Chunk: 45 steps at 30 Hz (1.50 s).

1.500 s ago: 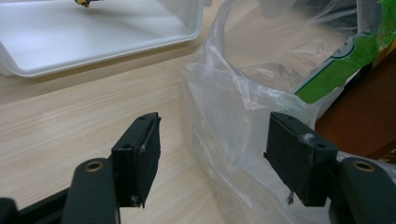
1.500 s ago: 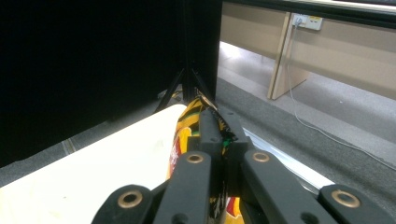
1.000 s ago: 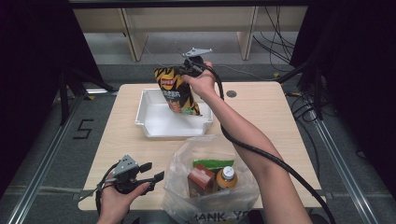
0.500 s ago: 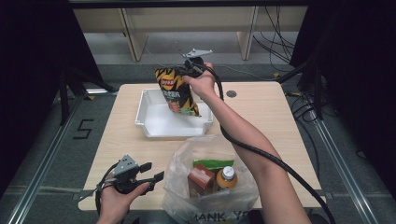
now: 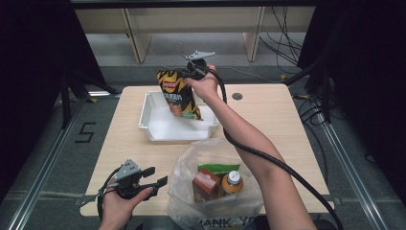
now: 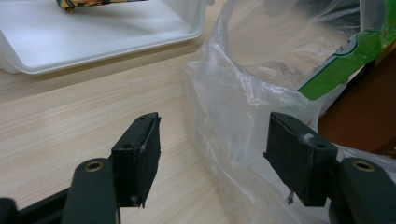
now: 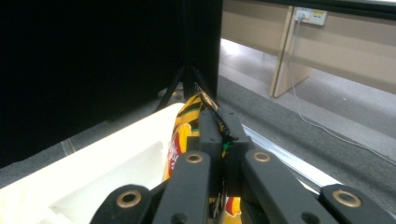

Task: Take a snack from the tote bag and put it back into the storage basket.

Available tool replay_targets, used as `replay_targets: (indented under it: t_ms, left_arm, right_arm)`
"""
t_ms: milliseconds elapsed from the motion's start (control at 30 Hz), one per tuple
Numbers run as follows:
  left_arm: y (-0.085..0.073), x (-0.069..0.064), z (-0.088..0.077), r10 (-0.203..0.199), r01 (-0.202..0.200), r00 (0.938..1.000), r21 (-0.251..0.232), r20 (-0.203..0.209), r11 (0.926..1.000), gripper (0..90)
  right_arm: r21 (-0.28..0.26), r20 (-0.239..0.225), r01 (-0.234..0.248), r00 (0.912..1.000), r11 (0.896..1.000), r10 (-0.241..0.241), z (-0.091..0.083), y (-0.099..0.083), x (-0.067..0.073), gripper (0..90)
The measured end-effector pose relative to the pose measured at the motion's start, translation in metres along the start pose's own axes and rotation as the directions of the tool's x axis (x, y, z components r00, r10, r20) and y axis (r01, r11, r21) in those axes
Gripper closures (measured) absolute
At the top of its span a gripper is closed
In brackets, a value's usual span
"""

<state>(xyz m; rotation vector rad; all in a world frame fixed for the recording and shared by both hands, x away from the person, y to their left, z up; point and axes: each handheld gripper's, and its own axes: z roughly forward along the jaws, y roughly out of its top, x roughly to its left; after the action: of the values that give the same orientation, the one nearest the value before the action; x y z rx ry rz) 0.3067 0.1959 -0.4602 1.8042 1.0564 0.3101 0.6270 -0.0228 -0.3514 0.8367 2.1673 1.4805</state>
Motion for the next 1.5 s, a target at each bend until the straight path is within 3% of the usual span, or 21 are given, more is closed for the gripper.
replay_targets:
  t_ms: [100, 133, 167, 233, 400, 467, 500, 533, 600, 633, 800, 933, 967, 1000, 1033, 1100, 1233, 1267, 1500]
  left_arm:
    - [0.000, 0.000, 0.000, -0.010, 0.010, 0.9999, -0.002, -0.003, 0.9999, 34.8]
    - [0.000, 0.000, 0.000, -0.002, 0.002, 1.0000, -0.001, 0.000, 1.0000, 34.8]
    - [0.000, 0.000, 0.000, -0.012, 0.012, 0.9999, 0.000, 0.000, 0.9999, 34.8]
    - [0.000, 0.000, 0.000, 0.002, -0.002, 1.0000, 0.001, 0.001, 1.0000, 34.8]
    - [0.000, -0.001, 0.001, -0.010, 0.010, 0.9999, 0.001, 0.001, 0.9999, 34.7]
    - [-0.001, -0.001, 0.001, -0.014, 0.014, 0.9999, 0.002, -0.003, 0.9999, 34.7]
    - [-0.001, -0.001, 0.001, -0.014, 0.014, 0.9999, 0.002, -0.003, 0.9999, 34.7]
    - [-0.001, -0.001, 0.001, -0.013, 0.013, 0.9999, 0.002, -0.003, 0.9999, 34.7]
    - [-0.001, -0.001, 0.001, -0.011, 0.011, 0.9999, 0.001, 0.001, 0.9999, 34.7]
    - [-0.001, -0.001, 0.000, -0.011, 0.011, 0.9999, 0.005, -0.003, 0.9999, 34.8]
    - [-0.001, -0.001, 0.000, -0.010, 0.010, 0.9999, 0.007, -0.003, 0.9999, 34.8]
    - [-0.001, -0.001, 0.000, -0.013, 0.013, 0.9999, 0.004, -0.006, 0.9999, 34.7]
    - [-0.001, 0.000, 0.000, -0.012, 0.012, 0.9999, 0.003, -0.005, 0.9999, 34.8]
    - [-0.001, 0.000, 0.000, -0.012, 0.012, 0.9999, 0.003, -0.005, 0.9999, 34.8]
    - [-0.001, 0.000, 0.000, -0.015, 0.015, 0.9999, 0.003, -0.007, 0.9999, 34.9]
    - [0.000, 0.001, 0.000, -0.020, 0.020, 0.9997, -0.005, -0.010, 0.9998, 35.0]
    - [0.001, 0.002, -0.001, -0.006, 0.006, 0.9999, -0.016, -0.009, 0.9999, 35.1]
    - [0.001, 0.001, -0.001, -0.024, 0.024, 0.9996, -0.021, -0.014, 0.9995, 35.1]
    - [0.007, 0.007, -0.006, -0.029, 0.027, 0.9992, -0.063, -0.029, 0.9976, 38.8]
  right_arm:
    - [0.000, 0.009, -0.019, 0.9998, 1.000, 0.019, -0.001, -0.002, -0.002, 89.8]
    - [-0.008, 0.015, 0.017, 0.9997, 1.000, -0.017, -0.001, -0.002, -0.006, 89.5]
    - [-0.001, 0.015, 0.024, 0.9996, 1.000, -0.024, -0.001, -0.002, -0.008, 89.2]
    - [0.009, 0.026, -0.006, 0.9996, 1.000, 0.005, -0.003, -0.003, -0.008, 88.6]
    - [0.014, 0.045, 0.005, 0.9990, 1.000, -0.005, -0.004, -0.006, -0.011, 87.1]
    - [0.042, 0.035, -0.003, 0.9994, 0.999, 0.001, -0.006, -0.008, -0.012, 86.2]
    - [0.043, 0.037, 0.018, 0.9991, 0.999, -0.020, -0.005, -0.008, -0.014, 86.1]
    - [0.049, 0.043, -0.001, 0.9991, 0.999, -0.001, -0.006, -0.009, -0.013, 86.3]
    - [0.044, 0.049, 0.016, 0.9987, 0.999, -0.018, -0.005, -0.011, -0.015, 86.0]
    - [0.055, 0.051, -0.005, 0.9987, 0.998, 0.003, -0.005, -0.013, -0.016, 85.3]
    - [0.072, 0.075, -0.001, 0.9972, 0.997, -0.005, -0.008, -0.016, -0.022, 83.1]
    - [0.092, 0.099, -0.017, 0.9950, 0.996, 0.007, -0.010, -0.018, -0.026, 72.7]
    - [0.096, 0.106, -0.036, 0.9940, 0.995, 0.026, -0.011, -0.018, -0.025, 63.5]
    - [0.096, 0.106, -0.036, 0.9940, 0.995, 0.026, -0.011, -0.018, -0.025, 63.5]
    - [0.109, 0.105, -0.049, 0.9938, 0.993, 0.037, -0.014, -0.018, -0.024, 55.0]
    - [0.111, 0.117, -0.072, 0.9914, 0.991, 0.059, -0.018, -0.019, -0.022, 48.9]
    - [0.109, 0.121, -0.086, 0.9900, 0.990, 0.072, -0.026, -0.020, -0.021, 44.2]
    - [0.101, 0.123, -0.094, 0.9891, 0.990, 0.081, -0.030, -0.021, -0.020, 43.0]
    - [0.067, 0.105, -0.084, 0.9915, 0.994, 0.077, -0.060, -0.025, -0.019, 41.3]
